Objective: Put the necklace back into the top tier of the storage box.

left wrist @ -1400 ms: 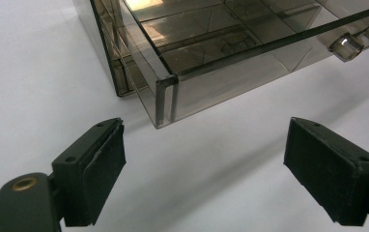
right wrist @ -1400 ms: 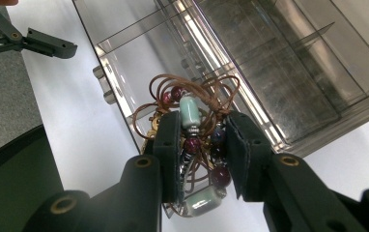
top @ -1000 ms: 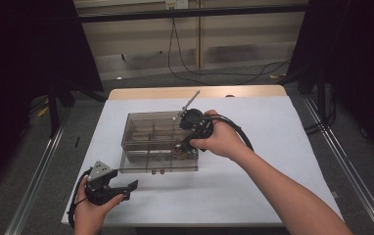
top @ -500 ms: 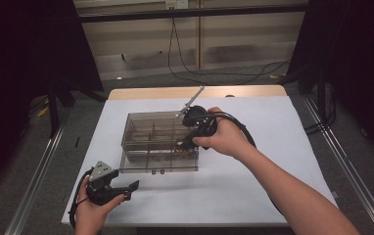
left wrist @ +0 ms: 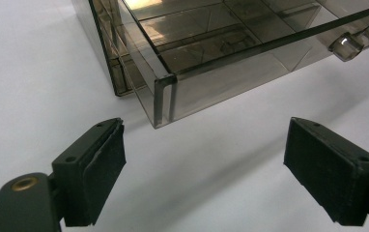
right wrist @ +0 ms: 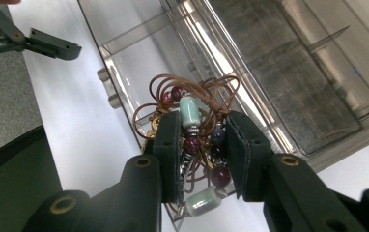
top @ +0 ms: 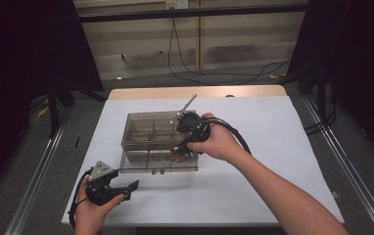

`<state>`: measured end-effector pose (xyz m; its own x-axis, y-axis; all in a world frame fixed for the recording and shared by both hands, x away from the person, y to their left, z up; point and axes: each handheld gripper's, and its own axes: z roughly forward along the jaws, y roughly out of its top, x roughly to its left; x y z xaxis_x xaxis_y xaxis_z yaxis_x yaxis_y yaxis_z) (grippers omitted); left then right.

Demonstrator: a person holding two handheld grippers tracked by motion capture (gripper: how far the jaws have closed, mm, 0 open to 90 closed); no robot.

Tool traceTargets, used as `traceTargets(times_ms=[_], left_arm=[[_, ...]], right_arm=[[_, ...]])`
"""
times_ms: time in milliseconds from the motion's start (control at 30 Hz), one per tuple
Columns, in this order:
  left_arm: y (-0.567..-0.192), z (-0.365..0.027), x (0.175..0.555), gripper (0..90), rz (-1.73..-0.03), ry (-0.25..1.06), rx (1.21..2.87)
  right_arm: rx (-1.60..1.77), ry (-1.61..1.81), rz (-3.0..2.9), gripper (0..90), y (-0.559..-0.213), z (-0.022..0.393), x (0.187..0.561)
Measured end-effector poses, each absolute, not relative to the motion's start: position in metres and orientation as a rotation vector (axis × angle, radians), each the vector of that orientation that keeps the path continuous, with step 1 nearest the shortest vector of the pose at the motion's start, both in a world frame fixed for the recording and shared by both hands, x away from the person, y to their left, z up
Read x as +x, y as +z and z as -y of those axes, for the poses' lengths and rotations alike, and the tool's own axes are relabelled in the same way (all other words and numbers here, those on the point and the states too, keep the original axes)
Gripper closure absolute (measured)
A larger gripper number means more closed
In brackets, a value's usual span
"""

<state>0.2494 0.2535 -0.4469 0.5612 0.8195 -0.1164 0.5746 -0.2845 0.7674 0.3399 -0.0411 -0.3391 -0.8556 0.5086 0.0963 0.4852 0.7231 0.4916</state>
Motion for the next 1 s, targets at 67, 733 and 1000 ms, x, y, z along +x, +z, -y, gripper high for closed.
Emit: traceTargets(times_ms=[67,733,1000], left_arm=[[-0.447,-0.253,0.249,14.6,-1.120,0.385,1.989],[-0.446,-0.255,0.249,14.6,-1.120,0.395,1.988],[-0.445,-0.254,0.249,14.6,-1.116,0.397,1.994]], right_arm=[[0.841,0.794,-2.875,68.5,-0.343,0.041,0.341],[0.826,0.737,-2.895,68.4,-0.362,0.029,0.343],[0.821,0.739,-2.895,68.4,-0.366,0.029,0.342]])
